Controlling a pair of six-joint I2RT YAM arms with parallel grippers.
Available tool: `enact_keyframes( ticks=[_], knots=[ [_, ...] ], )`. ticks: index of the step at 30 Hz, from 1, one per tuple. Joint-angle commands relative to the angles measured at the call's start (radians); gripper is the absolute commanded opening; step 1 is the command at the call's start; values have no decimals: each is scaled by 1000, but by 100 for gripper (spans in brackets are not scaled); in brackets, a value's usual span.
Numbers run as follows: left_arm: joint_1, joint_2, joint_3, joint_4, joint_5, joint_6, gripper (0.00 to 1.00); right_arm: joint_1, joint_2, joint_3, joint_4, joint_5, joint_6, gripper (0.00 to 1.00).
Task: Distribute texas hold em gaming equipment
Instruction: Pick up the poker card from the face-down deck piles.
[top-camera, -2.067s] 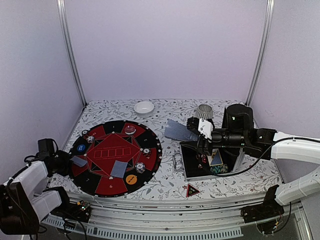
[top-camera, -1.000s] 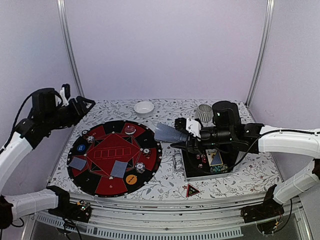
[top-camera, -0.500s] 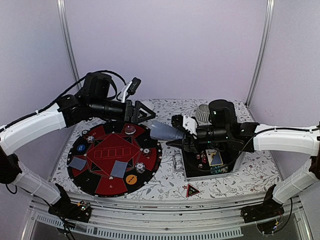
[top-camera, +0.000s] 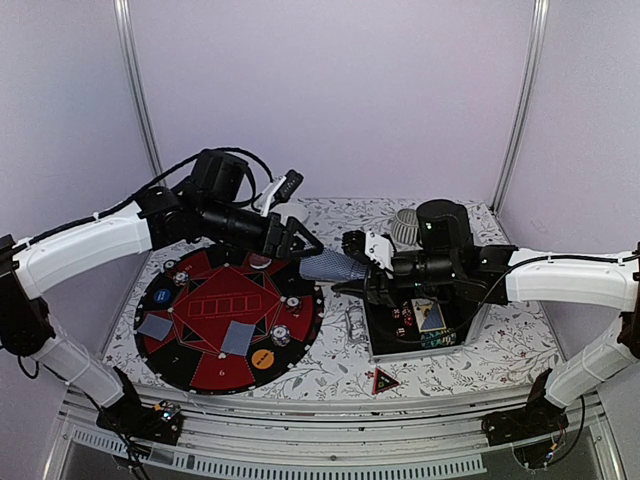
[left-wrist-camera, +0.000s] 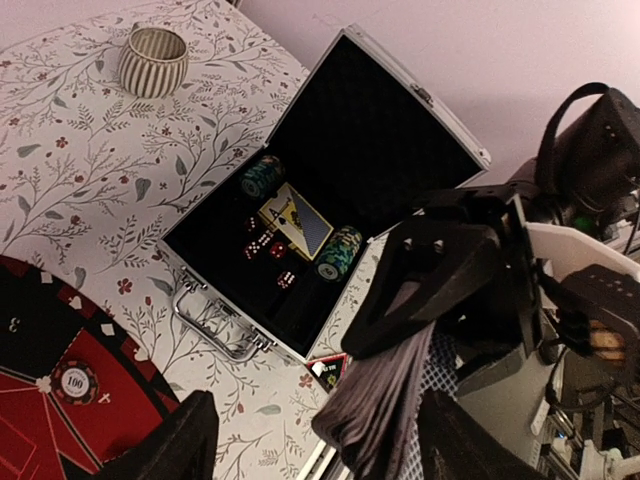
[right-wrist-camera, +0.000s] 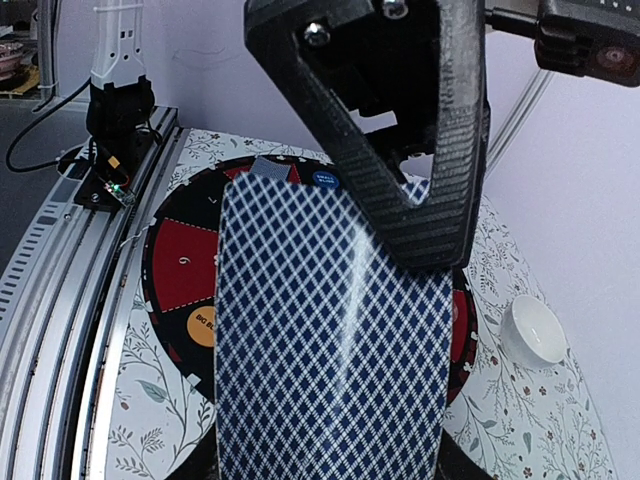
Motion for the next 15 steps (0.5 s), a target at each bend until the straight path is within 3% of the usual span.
enact_keyframes(
  ticks=[1,6,15],
  knots=[
    [-11,10,35,-68,-52,31,69,6,0,24,35,-9,-1,43],
    [-10,5,31,-94,-71,33,64,6,-7,21,35,0,-1,43],
    [-8,-40,6,-95,-85,30,63,6,-15,14,35,15,-11,43]
  ],
)
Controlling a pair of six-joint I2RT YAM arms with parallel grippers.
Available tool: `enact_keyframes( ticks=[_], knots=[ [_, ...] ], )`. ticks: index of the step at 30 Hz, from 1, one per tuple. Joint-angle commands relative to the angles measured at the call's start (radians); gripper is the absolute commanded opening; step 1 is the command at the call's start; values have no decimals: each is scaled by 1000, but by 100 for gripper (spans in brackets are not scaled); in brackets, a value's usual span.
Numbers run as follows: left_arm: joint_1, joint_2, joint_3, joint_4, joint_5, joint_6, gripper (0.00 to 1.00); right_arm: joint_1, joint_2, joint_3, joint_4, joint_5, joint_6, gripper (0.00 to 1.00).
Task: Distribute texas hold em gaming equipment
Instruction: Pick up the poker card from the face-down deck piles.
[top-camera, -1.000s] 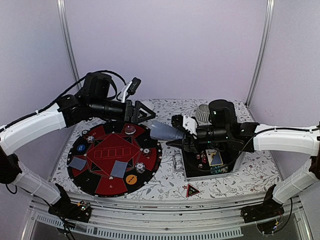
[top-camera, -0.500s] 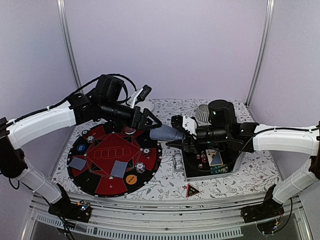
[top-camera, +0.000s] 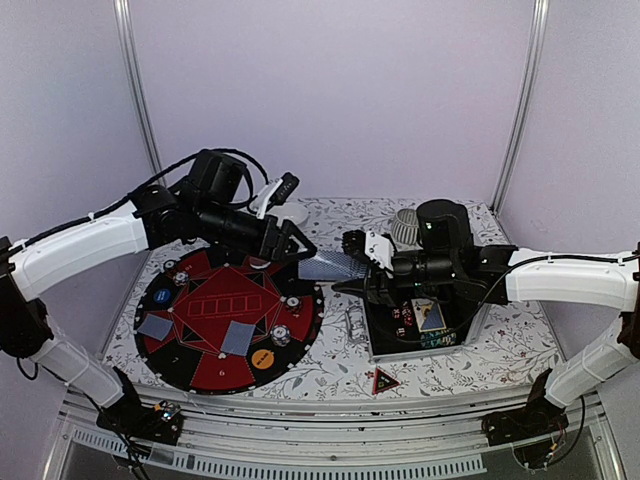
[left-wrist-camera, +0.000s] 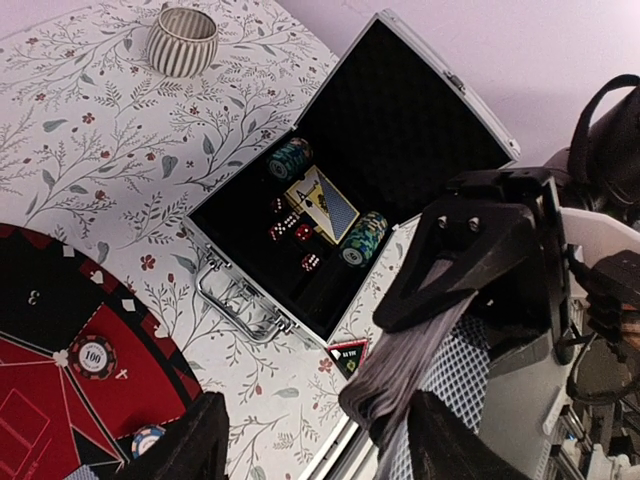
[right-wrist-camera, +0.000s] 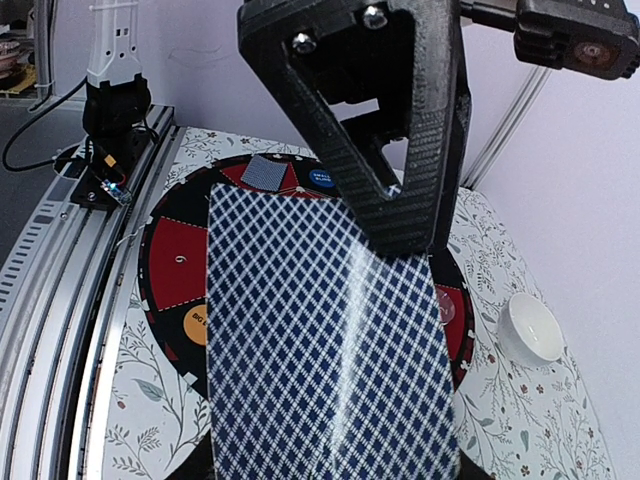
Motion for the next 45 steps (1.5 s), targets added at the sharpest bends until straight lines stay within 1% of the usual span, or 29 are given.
enact_keyframes(
  ticks=[1,5,6,8,9,15,21,25,29,35,42,45],
  knots=[
    [-6,-42,-4,-19,-26,11,63,6,-16,12,35,7,-10,43],
    [-3,-55,-12,-18,-29,11,64,6,-16,11,34,7,-12,43],
    [-3,-56,-13,-13,-24,8,65,6,-17,12,34,8,-13,43],
    [-2,-53,-19,2,5,4,71,6,-18,14,34,8,-14,43],
    [-2,-50,-20,8,18,4,72,6,-17,14,34,10,-14,43],
    [-2,-56,-19,8,44,5,70,6,-21,13,31,11,-17,43],
    [13,-88,-33,3,71,-13,75,5,-16,17,30,13,-21,43],
    [17,-96,-57,-7,103,-41,75,6,-10,20,29,15,-25,43],
    [14,-103,-84,-7,128,-53,65,6,-7,21,29,13,-27,43],
    [15,-102,-91,-5,118,-49,47,5,-7,23,29,13,-28,43],
    [17,-118,-102,25,123,-54,32,5,-12,19,25,19,-28,43],
    [16,-123,-108,28,134,-59,23,6,-12,21,23,21,-28,43]
  ],
)
